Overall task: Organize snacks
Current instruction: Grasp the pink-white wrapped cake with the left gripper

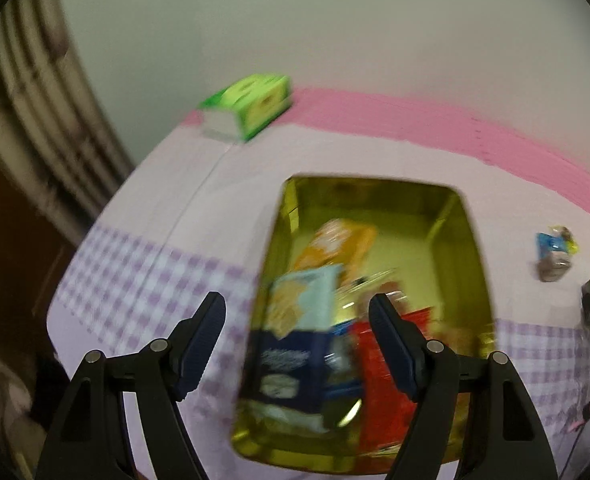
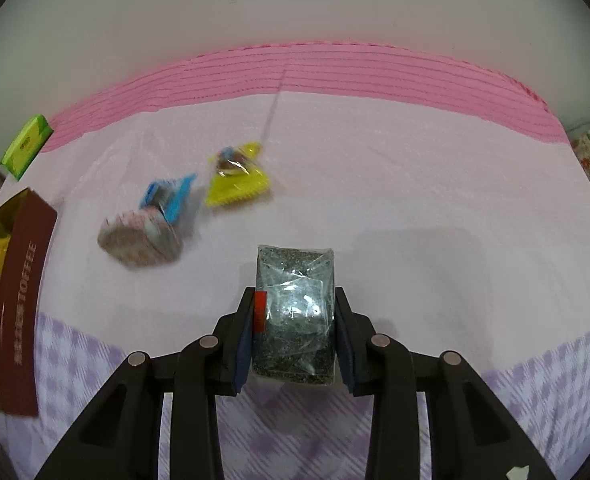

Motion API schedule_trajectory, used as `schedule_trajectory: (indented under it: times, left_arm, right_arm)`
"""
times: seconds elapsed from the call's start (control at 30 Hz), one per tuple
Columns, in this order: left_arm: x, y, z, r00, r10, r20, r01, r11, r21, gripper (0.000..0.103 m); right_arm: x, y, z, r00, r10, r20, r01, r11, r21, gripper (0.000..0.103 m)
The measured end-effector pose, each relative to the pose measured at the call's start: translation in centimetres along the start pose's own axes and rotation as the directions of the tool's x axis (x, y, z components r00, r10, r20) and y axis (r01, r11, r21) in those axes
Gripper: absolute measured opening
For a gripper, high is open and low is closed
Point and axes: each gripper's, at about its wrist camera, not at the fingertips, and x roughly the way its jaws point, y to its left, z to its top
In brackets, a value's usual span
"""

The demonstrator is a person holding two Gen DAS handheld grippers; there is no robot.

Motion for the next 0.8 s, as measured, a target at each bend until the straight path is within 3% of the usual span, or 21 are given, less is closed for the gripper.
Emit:
schedule_trajectory:
  times: [0.2, 0.4, 0.73, 0.8]
  left_arm:
    - [-1.1, -6.7, 1.6, 0.995, -0.103, 0.008, 0.102, 0.988, 0.12, 0.075]
    - [-1.0, -14.3, 2.7, 0.978, -0.206, -0.033, 0.208, 0.954, 0.218, 0.075]
    - [2.2, -23.4, 3.1, 0.924, -0.354, -0.143, 0.377, 0.903, 0.204, 0.075]
    - [2.7, -24.3, 3.0, 0.926, -0.348, -0.144, 0.372, 0.906, 0.202, 0.075]
  right_arm:
    - [-1.7, -2.9, -2.8, 1.0, -0.019, 0.009, 0.019, 1.0, 0.013, 0.033]
    - [-2.9, -4.9, -5.1, 0.999, -0.037, 0.005, 0.037, 0.999, -0.001, 0.033]
    - [-3.3, -5.5, -6.1, 0.998, -0.04, -0.047, 0.039, 0.999, -0.021, 0.033]
    - [-3.5, -5.9, -6.0, 0.998, -0.036, -0.055, 0.035, 0.999, -0.018, 0.033]
